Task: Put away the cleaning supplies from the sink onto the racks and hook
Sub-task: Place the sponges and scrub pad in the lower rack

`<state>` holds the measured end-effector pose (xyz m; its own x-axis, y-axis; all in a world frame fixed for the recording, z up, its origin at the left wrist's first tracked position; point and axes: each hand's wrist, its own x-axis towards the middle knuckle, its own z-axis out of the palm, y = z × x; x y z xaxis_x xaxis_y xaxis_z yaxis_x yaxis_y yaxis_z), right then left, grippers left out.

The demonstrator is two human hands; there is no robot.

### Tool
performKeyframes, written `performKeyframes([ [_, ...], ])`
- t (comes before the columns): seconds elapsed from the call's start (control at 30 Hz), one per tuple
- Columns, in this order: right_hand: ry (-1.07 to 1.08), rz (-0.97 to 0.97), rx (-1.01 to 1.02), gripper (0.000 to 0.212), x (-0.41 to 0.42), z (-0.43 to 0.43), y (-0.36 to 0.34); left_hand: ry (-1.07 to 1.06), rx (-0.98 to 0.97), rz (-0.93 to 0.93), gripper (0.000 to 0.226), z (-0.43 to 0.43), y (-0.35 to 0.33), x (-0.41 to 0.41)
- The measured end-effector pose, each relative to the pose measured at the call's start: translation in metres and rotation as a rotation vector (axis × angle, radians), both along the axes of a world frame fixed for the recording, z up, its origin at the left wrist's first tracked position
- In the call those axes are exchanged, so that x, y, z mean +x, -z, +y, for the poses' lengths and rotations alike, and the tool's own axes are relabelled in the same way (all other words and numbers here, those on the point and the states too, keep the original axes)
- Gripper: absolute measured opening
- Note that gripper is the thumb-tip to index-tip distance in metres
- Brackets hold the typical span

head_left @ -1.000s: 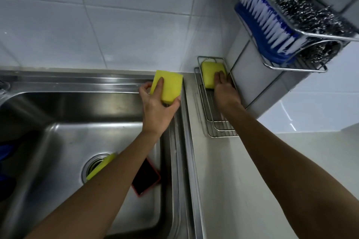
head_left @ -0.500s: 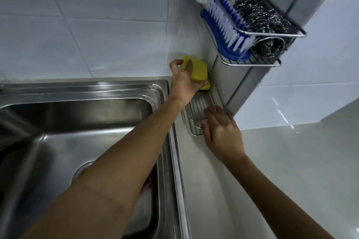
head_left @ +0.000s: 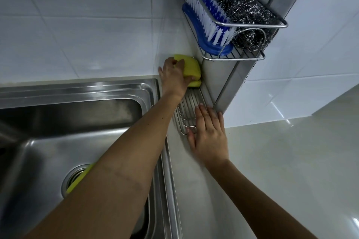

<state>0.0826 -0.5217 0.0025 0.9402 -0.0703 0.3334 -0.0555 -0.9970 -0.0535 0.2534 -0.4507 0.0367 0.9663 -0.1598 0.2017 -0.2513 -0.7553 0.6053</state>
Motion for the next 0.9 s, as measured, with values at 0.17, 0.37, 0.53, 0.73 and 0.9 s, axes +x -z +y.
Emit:
performKeyframes([
  [0.17,0.025,-0.021,-0.031,0.060,0.003,0.000,0.005,-0.006,0.046,-0.007,0.069,0.005,0.005,0.002],
  [0.37,0.029,-0.006,-0.055,0.062,0.003,-0.001,0.007,0.001,0.183,-0.017,0.072,0.006,0.008,0.001],
  [0.53,0.015,0.058,-0.029,0.063,0.001,-0.002,0.002,0.074,-0.002,-0.002,0.070,0.022,0.012,-0.015],
  [0.73,0.066,0.140,0.158,0.067,-0.012,0.042,-0.011,-0.084,-0.135,0.109,0.051,0.130,0.045,-0.078],
  [0.9,-0.151,0.085,0.140,0.068,-0.014,0.115,-0.010,-0.344,0.035,0.263,0.048,0.251,0.085,-0.124],
])
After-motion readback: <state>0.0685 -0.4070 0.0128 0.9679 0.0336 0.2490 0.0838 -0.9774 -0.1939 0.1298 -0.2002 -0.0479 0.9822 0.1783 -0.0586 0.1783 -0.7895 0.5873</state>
